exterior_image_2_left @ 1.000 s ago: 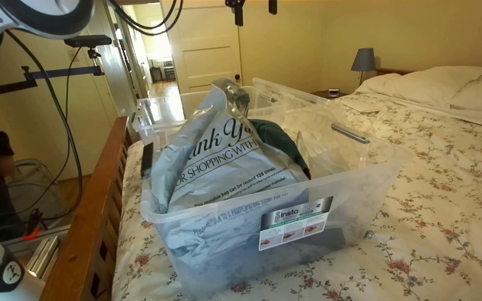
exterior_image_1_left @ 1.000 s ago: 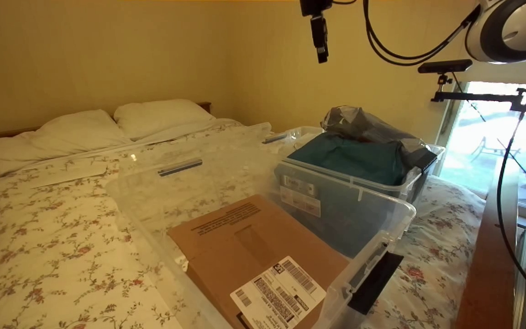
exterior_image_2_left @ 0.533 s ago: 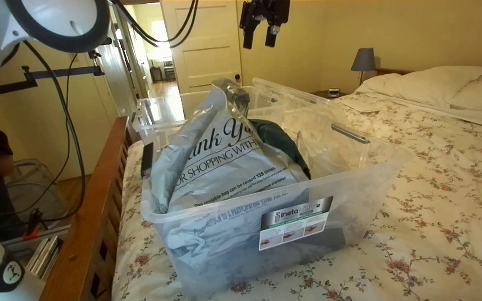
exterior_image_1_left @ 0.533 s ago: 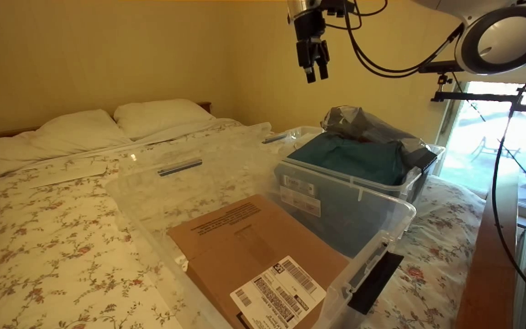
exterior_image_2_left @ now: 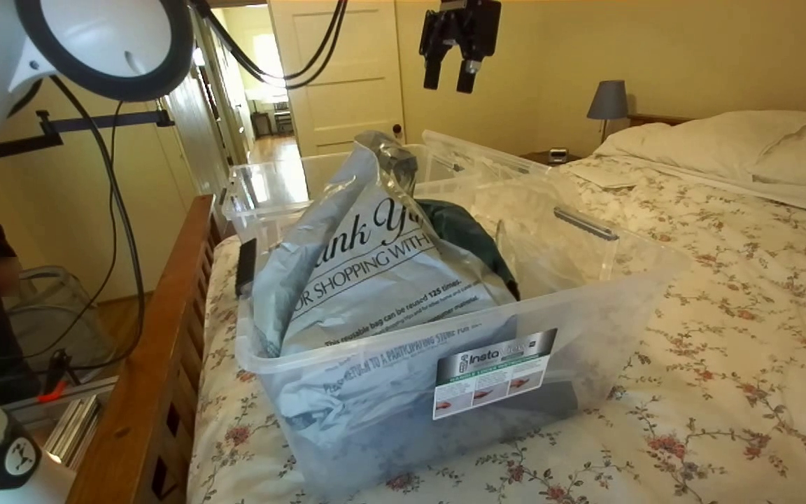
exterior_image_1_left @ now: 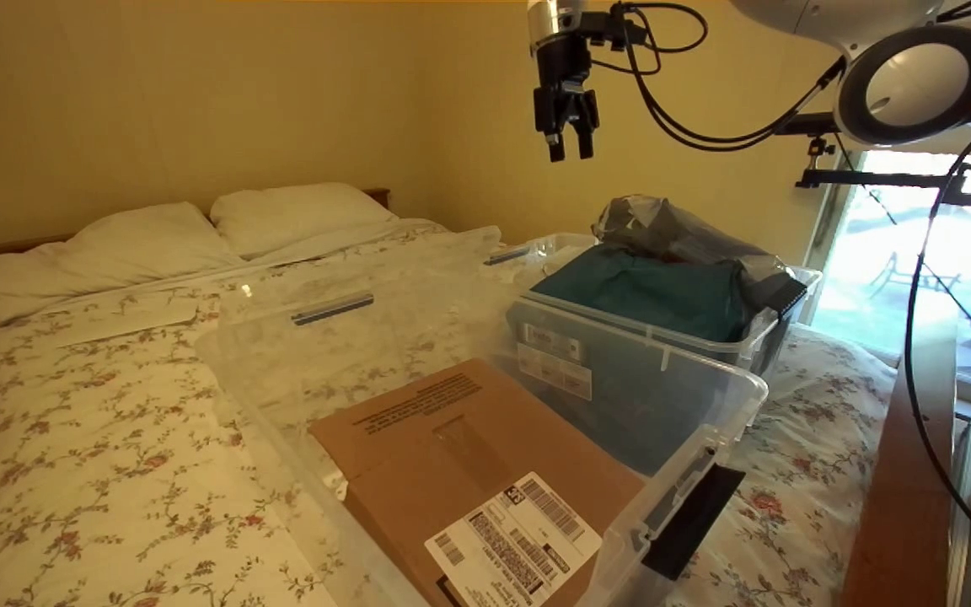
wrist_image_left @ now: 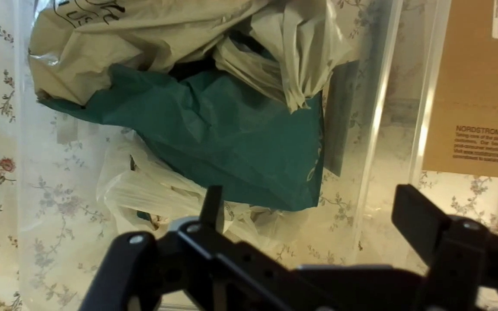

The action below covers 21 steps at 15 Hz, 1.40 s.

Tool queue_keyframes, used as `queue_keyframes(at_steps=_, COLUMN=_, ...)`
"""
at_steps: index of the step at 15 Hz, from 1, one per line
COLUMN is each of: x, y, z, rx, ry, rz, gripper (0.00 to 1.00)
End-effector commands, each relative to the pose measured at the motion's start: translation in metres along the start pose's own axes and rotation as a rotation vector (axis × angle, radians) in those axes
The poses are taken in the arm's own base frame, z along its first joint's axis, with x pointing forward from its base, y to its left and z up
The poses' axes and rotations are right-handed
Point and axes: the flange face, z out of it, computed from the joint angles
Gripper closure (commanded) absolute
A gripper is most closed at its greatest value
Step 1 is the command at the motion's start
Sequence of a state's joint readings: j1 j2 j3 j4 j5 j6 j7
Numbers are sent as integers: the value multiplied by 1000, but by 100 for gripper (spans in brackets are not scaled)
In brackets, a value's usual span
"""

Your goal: Move the lid to lean on the north side of the totes and pick up the grey plastic bag

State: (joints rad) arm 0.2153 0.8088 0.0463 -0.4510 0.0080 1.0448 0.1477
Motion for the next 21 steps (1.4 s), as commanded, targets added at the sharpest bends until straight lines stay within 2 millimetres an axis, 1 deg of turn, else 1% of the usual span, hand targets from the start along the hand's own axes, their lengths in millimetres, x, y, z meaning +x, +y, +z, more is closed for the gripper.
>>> queue_keyframes(at_steps=1, x=4, y=8, z=-8, rx=-77, ry=63, rz=30, gripper=0)
queue_keyframes(at_steps=3, x=3, y=31, z=-9, rx=-100, ry=49, rz=82, gripper=0)
queue_keyframes(at_steps=5, x=-12, y=53, z=-1, rx=-85, ry=-83, rz=134, gripper=0)
queue_keyframes(at_steps=6, x=-19, y=62, z=3, rx=-108, ry=-141, rz=167, gripper=0)
queue_keyframes(at_steps=8, x=-36, y=77, z=10, rx=-78, ry=-276, rz=164, gripper=0)
queue_keyframes(at_steps=9, x=-26, y=86, z=32, rx=-63, ry=-308, rz=171, gripper=0)
queue_keyframes(at_steps=11, x=-36, y=95, z=32, rx=-38, ry=-356, rz=187, gripper=0)
queue_keyframes(at_steps=14, x=-35, y=87, z=27, rx=1, ry=-321, rz=146, gripper=0)
queue_keyframes(at_steps=18, x=-44, y=66, z=1, rx=46, ry=-190, rz=80, gripper=0)
queue_keyframes(at_steps=21, x=-57, y=56, z=-12, rx=68, ry=-114, rz=71, gripper=0)
